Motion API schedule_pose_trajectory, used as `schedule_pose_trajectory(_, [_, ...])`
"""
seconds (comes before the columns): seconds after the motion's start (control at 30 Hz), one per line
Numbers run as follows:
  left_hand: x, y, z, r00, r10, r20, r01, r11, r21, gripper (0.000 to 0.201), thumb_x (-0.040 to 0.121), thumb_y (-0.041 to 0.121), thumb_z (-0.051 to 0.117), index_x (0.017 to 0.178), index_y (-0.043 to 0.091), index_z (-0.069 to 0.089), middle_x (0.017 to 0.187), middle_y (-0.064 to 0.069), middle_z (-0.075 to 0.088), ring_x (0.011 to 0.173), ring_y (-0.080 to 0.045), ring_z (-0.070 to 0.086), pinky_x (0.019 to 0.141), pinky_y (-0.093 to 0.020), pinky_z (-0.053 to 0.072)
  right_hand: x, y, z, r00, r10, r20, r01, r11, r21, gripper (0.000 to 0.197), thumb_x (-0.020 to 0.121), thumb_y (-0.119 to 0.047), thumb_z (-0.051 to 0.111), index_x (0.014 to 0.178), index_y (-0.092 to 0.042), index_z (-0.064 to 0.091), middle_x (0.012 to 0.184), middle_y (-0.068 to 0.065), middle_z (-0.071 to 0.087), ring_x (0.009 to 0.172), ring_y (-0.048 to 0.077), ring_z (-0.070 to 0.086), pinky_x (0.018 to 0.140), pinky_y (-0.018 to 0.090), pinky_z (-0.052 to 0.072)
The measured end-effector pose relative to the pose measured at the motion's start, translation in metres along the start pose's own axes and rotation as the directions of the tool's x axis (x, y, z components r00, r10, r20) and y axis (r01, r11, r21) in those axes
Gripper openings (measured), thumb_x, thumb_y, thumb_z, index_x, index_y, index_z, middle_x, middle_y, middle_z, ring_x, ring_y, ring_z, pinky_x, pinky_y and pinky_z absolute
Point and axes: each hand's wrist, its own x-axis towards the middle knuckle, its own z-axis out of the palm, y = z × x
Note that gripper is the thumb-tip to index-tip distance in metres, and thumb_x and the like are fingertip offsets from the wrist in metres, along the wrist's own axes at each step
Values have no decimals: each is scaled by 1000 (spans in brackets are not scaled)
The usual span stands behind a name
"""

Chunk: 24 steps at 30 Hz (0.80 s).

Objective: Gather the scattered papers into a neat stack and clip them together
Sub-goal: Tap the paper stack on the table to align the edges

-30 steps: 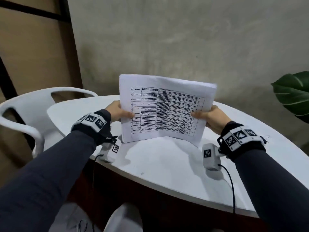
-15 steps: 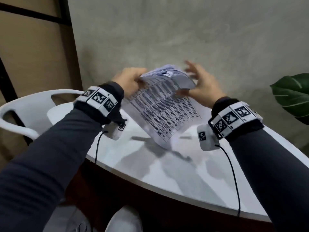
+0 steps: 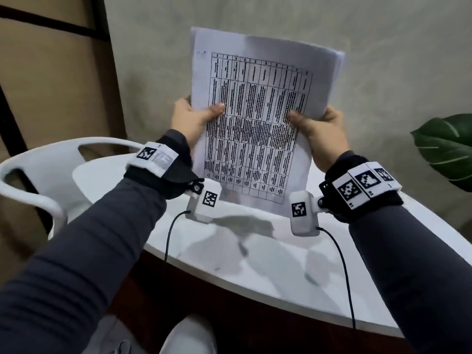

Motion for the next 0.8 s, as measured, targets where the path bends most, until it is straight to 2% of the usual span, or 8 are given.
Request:
schedule_pose_trajectory(0.13, [-15,-6,13,996,8,-87,-5,999,33,18,83,8,65,84,22,54,88,9,61,80,-2,58,60,-2,46,-12,19,3,999,-7,-44,2,995,-104,14,85,-4,64,96,-13,62,87,-1,65,77,8,62,78,21,55])
schedule_pose_trajectory(0.3, [-46,-57,5,970,-204,-135,212,976,52,26,82,5,66,107,8,57,108,-11,64,97,-20,59,91,-29,46,-43,67,-4,958,280,59,-262,941,-216,33,91,-8,56,121,5,52,89,-1,63,79,13,59,86,35,48])
schedule_pose_trajectory(0.4, [-48,-61,-1,963,-243,-120,249,968,37,30,80,3,67,106,8,54,113,-12,63,100,-21,59,95,-30,45,-47,70,-6,942,333,49,-316,924,-217,34,89,-6,58,120,6,52,87,1,63,76,14,59,84,37,49])
schedule_pose_trajectory(0.47, [-40,-53,-5,976,-200,-91,206,977,58,44,73,7,74,111,8,53,116,-12,63,104,-24,61,101,-39,45,-42,61,-6,953,299,59,-274,926,-259,37,85,-4,63,119,2,52,92,4,64,79,15,60,84,38,51])
schedule_pose_trajectory(0.57, [-20,-31,-10,992,-86,-88,97,988,123,81,52,39,83,118,12,45,125,-12,60,114,-26,59,103,-47,45,-25,37,-6,983,177,45,-163,962,-217,63,76,-8,74,129,-2,40,117,14,62,94,18,63,92,36,53])
schedule_pose_trajectory(0.67, [-4,-8,-7,1000,13,-23,-10,991,136,98,48,49,82,127,17,35,133,-13,50,121,-26,53,105,-45,42,-2,9,-5,998,21,58,-9,981,-196,102,66,-34,81,144,-15,19,145,12,41,128,20,47,107,37,41])
schedule_pose_trajectory(0.73, [3,-1,-3,999,40,-16,-37,988,149,86,55,45,80,123,24,32,134,-10,45,124,-24,49,108,-43,40,7,-3,-1,995,-73,75,93,941,-326,86,78,-41,70,145,-17,21,153,9,28,136,13,29,115,35,27])
schedule_pose_trajectory(0.8, [7,-4,-1,999,34,-39,-30,994,101,74,58,39,78,117,19,37,122,-9,53,114,-24,55,104,-44,44,10,-8,3,990,-94,102,123,938,-324,62,80,-51,64,130,-20,44,140,9,46,128,17,43,111,41,35])
